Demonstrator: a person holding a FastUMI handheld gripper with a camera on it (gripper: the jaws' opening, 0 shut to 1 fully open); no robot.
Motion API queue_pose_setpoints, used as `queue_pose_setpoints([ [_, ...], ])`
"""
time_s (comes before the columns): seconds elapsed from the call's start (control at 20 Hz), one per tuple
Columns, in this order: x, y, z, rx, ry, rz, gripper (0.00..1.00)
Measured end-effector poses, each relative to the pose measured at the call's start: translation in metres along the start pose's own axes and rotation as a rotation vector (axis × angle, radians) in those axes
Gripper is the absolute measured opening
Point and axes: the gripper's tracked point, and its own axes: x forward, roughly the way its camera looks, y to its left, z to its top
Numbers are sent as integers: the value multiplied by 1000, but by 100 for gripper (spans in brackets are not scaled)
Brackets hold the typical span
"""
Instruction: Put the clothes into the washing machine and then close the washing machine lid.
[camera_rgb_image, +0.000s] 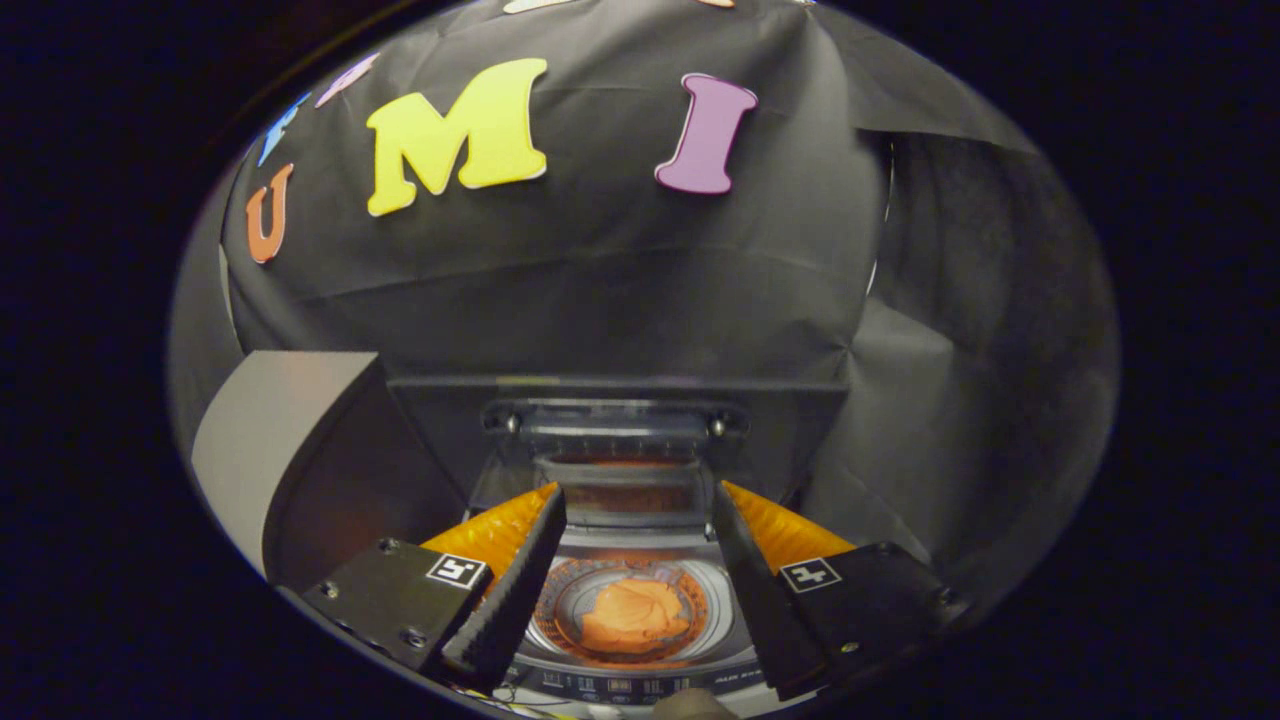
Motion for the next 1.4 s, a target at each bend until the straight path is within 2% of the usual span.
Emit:
queue_pose_setpoints([
  [0.3,16,13,60,17,-66,22,92],
  [0.55,49,20,80,14,-47,28,92],
  [0.8,88,23,77,31,10,23,92],
  [1.0,109,18,53,28,85,7,92],
  [1.4,109,19,55,18,-24,25,93],
])
